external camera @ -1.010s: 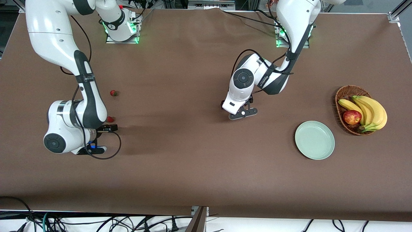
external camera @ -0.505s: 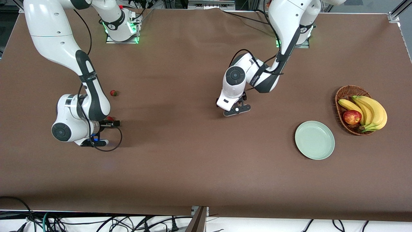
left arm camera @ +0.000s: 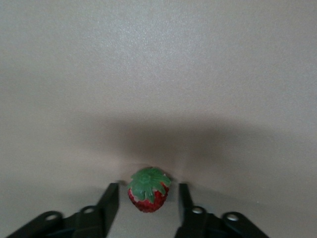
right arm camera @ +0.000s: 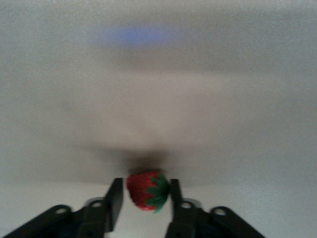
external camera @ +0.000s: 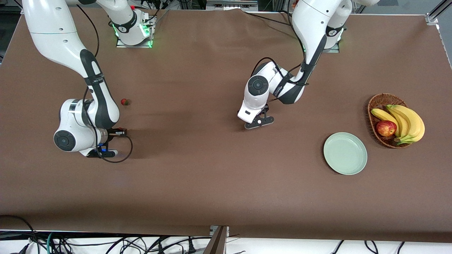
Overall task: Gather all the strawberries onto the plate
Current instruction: 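Grasp the mid-table strawberry with the left gripper while the right grasps another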
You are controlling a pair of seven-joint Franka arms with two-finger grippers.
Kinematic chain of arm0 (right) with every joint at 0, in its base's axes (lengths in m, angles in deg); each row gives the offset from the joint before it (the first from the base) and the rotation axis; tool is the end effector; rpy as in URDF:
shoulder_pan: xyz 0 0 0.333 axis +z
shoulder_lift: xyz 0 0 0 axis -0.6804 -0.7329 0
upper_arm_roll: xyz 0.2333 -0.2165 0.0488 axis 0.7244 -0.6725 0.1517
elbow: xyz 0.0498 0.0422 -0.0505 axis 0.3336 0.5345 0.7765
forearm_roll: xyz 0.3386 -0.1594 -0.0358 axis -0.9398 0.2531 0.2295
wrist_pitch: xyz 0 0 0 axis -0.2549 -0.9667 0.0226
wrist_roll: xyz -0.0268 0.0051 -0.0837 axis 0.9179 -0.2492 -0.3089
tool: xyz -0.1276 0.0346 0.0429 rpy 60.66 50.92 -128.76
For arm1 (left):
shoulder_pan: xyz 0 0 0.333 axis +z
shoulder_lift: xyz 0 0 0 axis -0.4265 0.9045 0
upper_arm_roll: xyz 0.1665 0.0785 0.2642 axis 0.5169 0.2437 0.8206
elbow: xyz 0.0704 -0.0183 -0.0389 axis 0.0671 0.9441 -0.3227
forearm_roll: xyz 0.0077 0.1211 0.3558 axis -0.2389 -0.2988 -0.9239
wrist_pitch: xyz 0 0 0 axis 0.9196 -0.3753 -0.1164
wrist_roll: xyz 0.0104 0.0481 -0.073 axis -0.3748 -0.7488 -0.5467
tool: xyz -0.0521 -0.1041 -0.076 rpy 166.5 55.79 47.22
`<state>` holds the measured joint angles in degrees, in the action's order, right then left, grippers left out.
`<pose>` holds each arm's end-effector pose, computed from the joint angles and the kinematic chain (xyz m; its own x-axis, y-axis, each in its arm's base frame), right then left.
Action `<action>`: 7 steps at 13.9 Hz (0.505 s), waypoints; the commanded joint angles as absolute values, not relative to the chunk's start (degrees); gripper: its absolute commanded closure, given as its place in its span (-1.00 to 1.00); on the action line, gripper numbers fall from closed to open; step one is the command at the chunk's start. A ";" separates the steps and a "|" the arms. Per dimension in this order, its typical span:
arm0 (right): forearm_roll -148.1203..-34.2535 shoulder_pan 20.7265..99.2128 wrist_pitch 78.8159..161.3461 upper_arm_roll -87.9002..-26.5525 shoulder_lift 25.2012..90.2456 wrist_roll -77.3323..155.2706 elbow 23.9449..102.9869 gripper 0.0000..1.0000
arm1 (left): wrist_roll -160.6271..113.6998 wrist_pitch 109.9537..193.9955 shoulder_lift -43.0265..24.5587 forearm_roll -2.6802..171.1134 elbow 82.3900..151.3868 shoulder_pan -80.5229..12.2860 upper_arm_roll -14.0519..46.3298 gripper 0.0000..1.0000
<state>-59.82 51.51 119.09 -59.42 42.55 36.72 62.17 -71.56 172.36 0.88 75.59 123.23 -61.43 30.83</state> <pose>0.6100 0.0232 0.1660 0.9309 0.0212 -0.3648 0.0219 -0.9998 -0.0020 0.4813 -0.3987 0.1653 0.9596 0.2710 -0.0760 0.2688 -0.9625 -0.0376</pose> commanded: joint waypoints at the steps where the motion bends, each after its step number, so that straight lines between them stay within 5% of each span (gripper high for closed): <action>1: -60.67 51.57 119.95 -59.25 44.19 37.72 64.38 0.72 | -71.77 172.71 0.83 75.75 122.91 -62.42 31.74 0.49; 2: -60.67 51.57 120.04 -59.25 44.19 37.72 64.29 0.78 | -71.33 172.62 0.74 75.67 122.73 -62.33 31.74 0.63; 7: -61.28 52.10 119.68 -55.83 44.71 35.53 61.39 0.79 | -65.73 167.20 -2.94 75.58 122.03 -58.57 32.44 0.68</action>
